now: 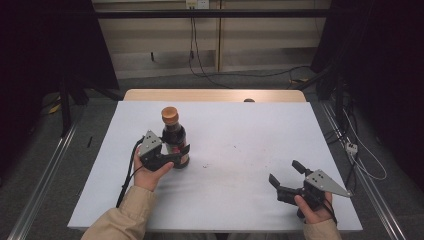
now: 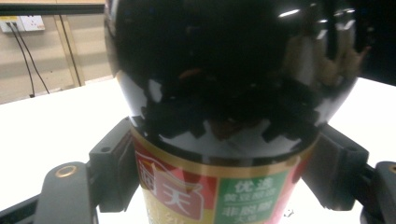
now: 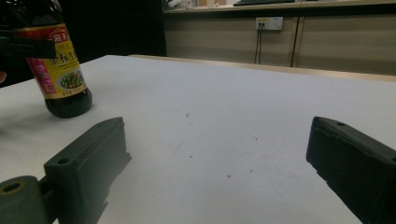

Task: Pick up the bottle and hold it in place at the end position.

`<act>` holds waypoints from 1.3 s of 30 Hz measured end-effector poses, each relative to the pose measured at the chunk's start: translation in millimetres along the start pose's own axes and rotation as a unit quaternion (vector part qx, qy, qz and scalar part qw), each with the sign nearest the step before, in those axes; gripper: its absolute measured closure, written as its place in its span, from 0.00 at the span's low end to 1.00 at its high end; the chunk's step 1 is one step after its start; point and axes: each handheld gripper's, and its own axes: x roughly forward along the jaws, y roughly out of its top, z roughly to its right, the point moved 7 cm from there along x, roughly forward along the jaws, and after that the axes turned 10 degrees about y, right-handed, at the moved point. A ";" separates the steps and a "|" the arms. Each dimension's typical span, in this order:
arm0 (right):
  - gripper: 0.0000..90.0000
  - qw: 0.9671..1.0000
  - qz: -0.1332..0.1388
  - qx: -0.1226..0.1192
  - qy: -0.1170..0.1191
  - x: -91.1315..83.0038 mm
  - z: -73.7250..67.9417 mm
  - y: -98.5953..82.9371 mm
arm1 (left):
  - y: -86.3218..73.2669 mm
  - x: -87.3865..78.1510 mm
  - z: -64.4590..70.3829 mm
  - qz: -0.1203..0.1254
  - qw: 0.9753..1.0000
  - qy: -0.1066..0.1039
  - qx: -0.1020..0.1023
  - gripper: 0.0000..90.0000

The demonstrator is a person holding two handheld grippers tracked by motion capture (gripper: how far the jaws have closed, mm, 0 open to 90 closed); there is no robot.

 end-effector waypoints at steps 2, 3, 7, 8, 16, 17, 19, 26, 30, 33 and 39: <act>0.05 1.000 0.000 0.000 0.000 -0.1 0.1 0.0 | -0.3 1.0 -0.6 0.000 1.000 0.002 0.000 0.29; 0.05 1.000 0.000 0.000 0.000 -0.2 0.1 0.1 | -0.5 1.3 -1.1 0.000 1.000 0.004 0.002 0.31; 0.05 1.000 0.001 0.001 0.000 -0.9 0.3 0.3 | -0.6 1.3 -1.5 -0.001 1.000 0.005 0.007 0.32; 0.05 1.000 0.001 0.001 0.000 -0.9 0.3 0.3 | -0.4 1.2 -1.3 -0.001 1.000 0.004 0.008 0.32; 0.05 1.000 0.001 0.001 0.003 -0.3 -0.2 0.5 | 0.2 0.8 -1.0 -0.002 1.000 0.008 0.008 0.33; 0.05 1.000 0.001 0.001 0.003 -0.3 -0.2 0.5 | 0.2 0.6 -0.9 -0.003 1.000 0.011 0.007 0.33; 0.06 1.000 0.001 0.001 0.003 -0.7 0.1 0.4 | 0.4 0.7 -0.8 -0.003 1.000 0.012 0.007 0.34; 0.06 1.000 0.002 0.001 0.005 -0.7 -0.4 0.6 | 1.6 1.7 -1.4 -0.007 1.000 0.011 0.010 0.34; 0.06 1.000 0.000 0.000 0.006 0.3 -0.9 0.2 | 3.1 3.8 -2.2 -0.011 1.000 0.012 0.008 0.34; 0.06 1.000 0.000 0.000 0.007 0.5 -1.2 0.1 | 4.8 6.9 -1.9 -0.010 1.000 0.013 0.004 0.34; 0.06 1.000 0.001 0.001 0.009 0.8 -1.6 -0.2 | 8.2 14.8 -1.2 -0.012 1.000 0.015 0.003 0.34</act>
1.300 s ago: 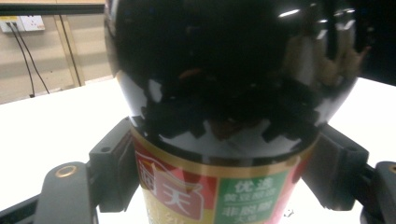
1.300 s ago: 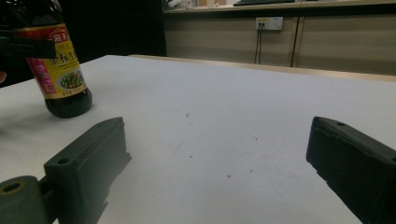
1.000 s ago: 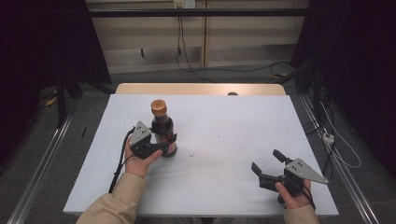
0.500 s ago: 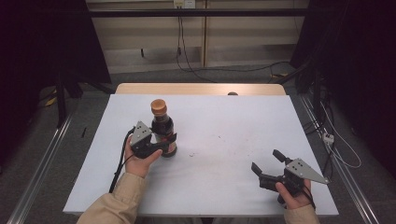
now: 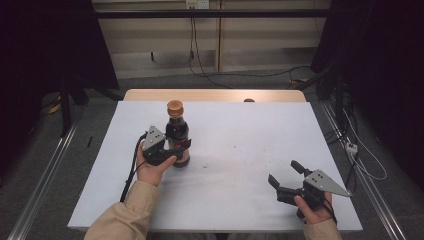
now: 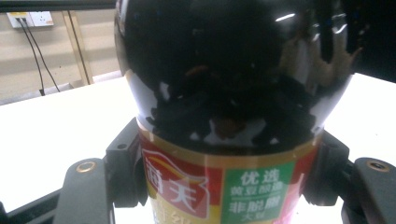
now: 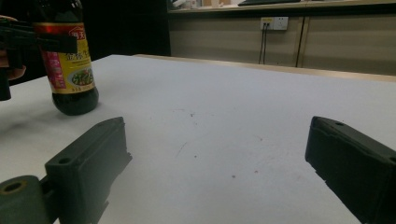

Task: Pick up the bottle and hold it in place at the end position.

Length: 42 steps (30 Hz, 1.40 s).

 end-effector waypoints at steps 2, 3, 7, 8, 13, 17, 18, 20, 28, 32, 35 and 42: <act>0.06 1.000 0.000 0.000 0.002 0.3 -0.6 -0.1 | 1.2 2.6 0.8 0.000 1.000 0.000 -0.004 0.34; 0.06 1.000 -0.001 -0.003 0.003 0.3 -0.5 -0.3 | 1.5 3.7 0.9 -0.001 1.000 -0.001 -0.002 0.34; 0.06 1.000 0.000 -0.004 0.005 0.4 -1.1 0.1 | 2.2 6.0 1.8 0.002 1.000 0.001 0.004 0.34; 0.06 1.000 0.000 -0.004 0.005 0.2 -1.1 -0.1 | 2.1 6.0 1.3 0.004 1.000 0.001 0.004 0.34; 0.06 1.000 0.002 0.000 0.004 -0.1 -0.3 -0.1 | 1.1 4.3 -0.1 0.007 1.000 0.000 -0.001 0.34; 0.06 1.000 0.000 0.000 0.005 0.5 -0.5 -0.5 | -0.3 2.0 0.1 0.009 1.000 0.004 0.001 0.34; 0.06 1.000 0.000 0.000 0.005 0.7 -0.6 -0.5 | -0.9 0.9 0.8 0.011 1.000 0.003 -0.003 0.34; 0.06 1.000 0.000 -0.003 0.006 0.7 -0.7 -0.5 | -1.6 -0.8 0.7 0.013 1.000 0.003 -0.005 0.34; 0.06 1.000 -0.001 -0.003 0.004 0.7 -0.7 -0.6 | -5.4 -11.2 -1.6 0.010 1.000 0.004 0.013 0.33; 0.06 1.000 -0.001 -0.005 0.003 1.2 -0.8 -0.4 | -6.2 -13.3 0.2 0.012 1.000 0.003 0.021 0.33; 0.06 1.000 -0.002 -0.003 0.004 1.2 -0.5 -0.6 | -6.9 -14.2 1.0 0.012 1.000 0.004 0.014 0.33; 0.06 1.000 -0.001 -0.002 0.004 0.7 -0.2 -0.6 | -4.7 -15.2 1.4 0.016 1.000 0.001 0.005 0.32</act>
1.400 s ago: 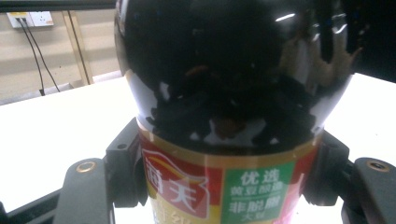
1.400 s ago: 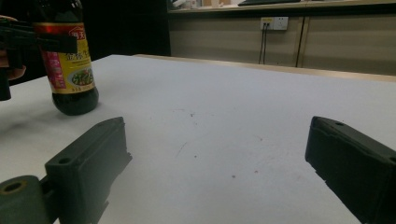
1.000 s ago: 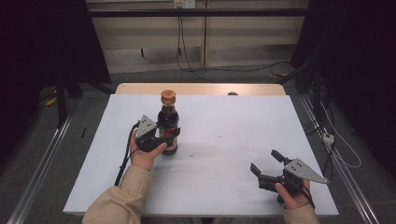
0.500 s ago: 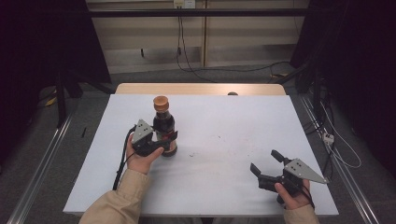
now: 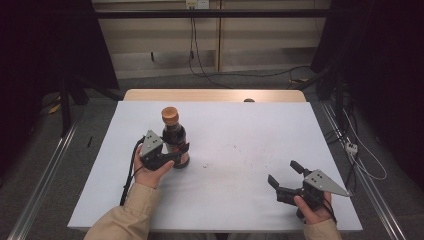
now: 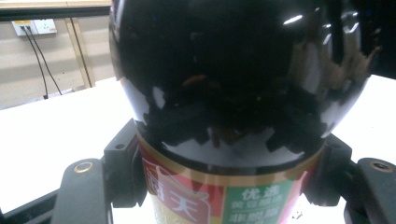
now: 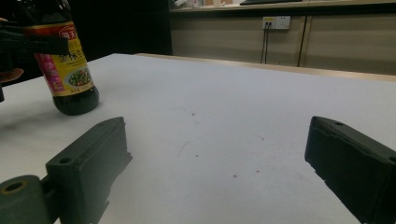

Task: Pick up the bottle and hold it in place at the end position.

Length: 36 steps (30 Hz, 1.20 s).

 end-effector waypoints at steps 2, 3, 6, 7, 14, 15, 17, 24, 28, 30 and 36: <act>0.06 1.000 0.001 0.002 -0.002 -0.3 0.0 0.4 | 4.9 -1.6 -1.4 0.009 1.000 0.005 0.005 0.32; 0.06 1.000 0.002 0.002 -0.001 -0.3 0.0 0.4 | 6.5 -1.9 -1.3 0.006 1.000 0.007 0.015 0.32; 0.06 1.000 0.001 0.003 -0.001 -0.1 0.1 0.2 | 9.9 -2.1 -0.6 0.003 1.000 0.007 0.023 0.31; 0.06 1.000 0.000 0.002 -0.002 0.0 0.1 0.1 | 10.8 -2.1 -0.8 0.006 1.000 0.005 0.015 0.31; 0.06 1.000 -0.001 0.000 -0.001 0.2 0.5 -0.2 | 21.0 -1.3 0.1 0.002 1.000 0.001 0.009 0.30; 0.06 1.000 -0.001 0.000 -0.002 0.3 0.5 -0.3 | 21.6 -1.6 -0.4 0.000 1.000 0.002 0.016 0.30; 0.06 1.000 0.000 0.001 -0.002 0.1 0.6 -0.2 | 21.8 -2.2 0.8 -0.003 1.000 0.004 0.005 0.31; 0.06 1.000 0.001 0.000 -0.003 -0.7 1.6 0.2 | 23.9 1.9 -0.3 -0.002 1.000 0.013 -0.002 0.32; 0.06 1.000 0.003 0.002 -0.003 -0.8 1.8 0.4 | 27.6 7.3 0.7 -0.001 1.000 0.014 -0.001 0.32; 0.06 1.000 0.003 0.001 -0.003 -1.2 2.2 0.5 | 29.9 9.4 0.4 0.002 1.000 0.015 0.002 0.31; 0.06 1.000 0.003 0.002 -0.002 -1.6 2.3 0.5 | 39.0 17.0 4.5 0.008 1.000 0.013 -0.010 0.31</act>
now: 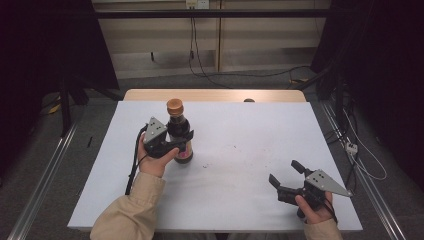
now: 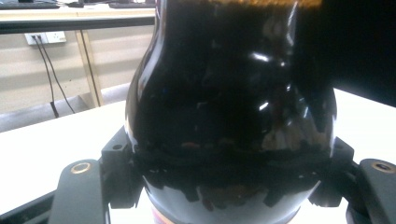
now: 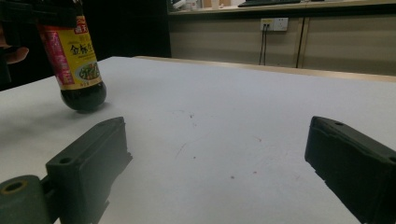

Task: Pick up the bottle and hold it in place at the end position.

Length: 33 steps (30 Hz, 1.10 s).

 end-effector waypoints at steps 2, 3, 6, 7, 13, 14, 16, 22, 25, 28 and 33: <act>0.06 1.000 0.000 0.000 0.000 0.0 0.0 -0.1 | 2.4 3.0 1.5 0.002 1.000 0.001 0.007 0.31; 0.06 1.000 0.000 -0.001 0.000 0.0 0.0 -0.1 | 3.5 4.9 1.8 0.003 1.000 0.000 0.010 0.31; 0.06 1.000 0.000 0.001 0.001 0.2 -0.2 0.0 | 4.7 11.8 5.2 0.006 1.000 -0.001 -0.001 0.31; 0.06 1.000 0.001 0.001 0.001 0.1 -0.3 0.1 | 4.7 13.9 6.2 0.005 1.000 0.000 0.000 0.31; 0.06 1.000 0.001 0.003 0.001 -0.2 -0.3 -0.2 | 7.6 25.1 14.8 0.004 1.000 -0.007 0.004 0.31; 0.06 1.000 0.001 0.002 0.001 -0.1 -0.1 -0.3 | 8.5 27.3 16.7 0.004 1.000 -0.009 0.005 0.31; 0.06 1.000 0.001 0.001 0.001 0.1 0.1 -0.4 | 9.5 31.8 20.5 0.005 1.000 -0.012 0.006 0.31; 0.06 1.000 0.003 0.004 0.004 -0.2 -0.5 -0.7 | 8.5 44.1 28.6 0.004 1.000 -0.019 0.005 0.31; 0.06 1.000 0.004 0.003 0.006 -0.4 -0.5 -0.8 | 7.0 48.7 30.7 0.002 1.000 -0.017 0.015 0.31; 0.06 1.000 0.004 0.005 0.006 0.0 -0.5 -0.9 | 5.2 53.3 34.1 0.002 1.000 -0.018 0.009 0.31; 0.06 1.000 0.003 0.002 0.008 1.4 -1.9 -0.8 | 3.5 60.8 39.2 -0.002 1.000 -0.016 0.011 0.31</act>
